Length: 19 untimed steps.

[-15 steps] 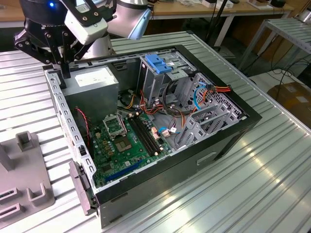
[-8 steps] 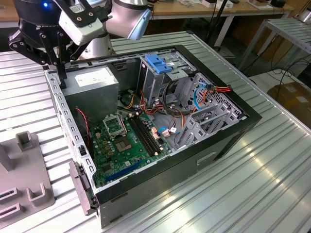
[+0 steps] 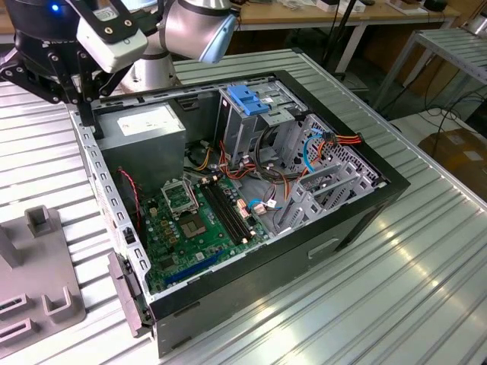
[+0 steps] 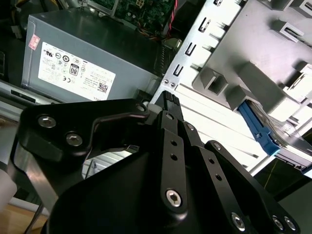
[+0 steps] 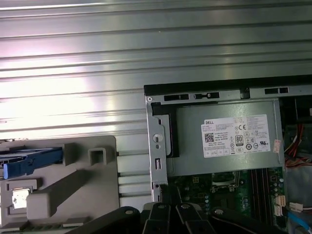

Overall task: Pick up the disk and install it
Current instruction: 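Reach for the disk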

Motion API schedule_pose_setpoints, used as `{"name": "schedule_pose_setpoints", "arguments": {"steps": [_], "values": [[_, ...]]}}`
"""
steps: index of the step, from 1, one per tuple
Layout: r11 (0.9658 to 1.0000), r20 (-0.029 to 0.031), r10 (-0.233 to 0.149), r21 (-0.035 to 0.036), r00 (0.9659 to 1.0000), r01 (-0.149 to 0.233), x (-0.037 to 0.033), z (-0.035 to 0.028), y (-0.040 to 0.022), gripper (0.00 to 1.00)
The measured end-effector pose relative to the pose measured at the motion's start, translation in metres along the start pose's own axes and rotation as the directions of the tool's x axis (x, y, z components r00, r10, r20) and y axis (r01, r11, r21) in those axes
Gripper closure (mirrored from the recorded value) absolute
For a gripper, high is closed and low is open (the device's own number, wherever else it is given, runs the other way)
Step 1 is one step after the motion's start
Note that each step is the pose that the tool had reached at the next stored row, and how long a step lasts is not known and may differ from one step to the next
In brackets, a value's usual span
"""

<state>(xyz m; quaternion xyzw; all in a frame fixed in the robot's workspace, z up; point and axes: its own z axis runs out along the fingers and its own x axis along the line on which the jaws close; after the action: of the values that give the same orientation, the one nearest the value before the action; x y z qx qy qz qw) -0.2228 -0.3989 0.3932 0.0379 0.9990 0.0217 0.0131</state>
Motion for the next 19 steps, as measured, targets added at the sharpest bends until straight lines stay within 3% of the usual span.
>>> {"name": "schedule_pose_setpoints", "arguments": {"steps": [14,16,17,19], "values": [[1.0,-0.0017,0.0,-0.0004,1.0,0.0,0.0011,-0.0001,-0.0001,0.9],[1.0,-0.0153,0.001,-0.0013,0.9999,-0.001,0.0011,0.0,-0.0001,0.9],[1.0,-0.0251,0.001,-0.0009,0.9997,-0.001,0.0011,0.0,-0.0001,0.9],[1.0,-0.0338,0.002,0.0,0.9994,-0.002,0.0022,0.0,-0.0002,0.9]]}}
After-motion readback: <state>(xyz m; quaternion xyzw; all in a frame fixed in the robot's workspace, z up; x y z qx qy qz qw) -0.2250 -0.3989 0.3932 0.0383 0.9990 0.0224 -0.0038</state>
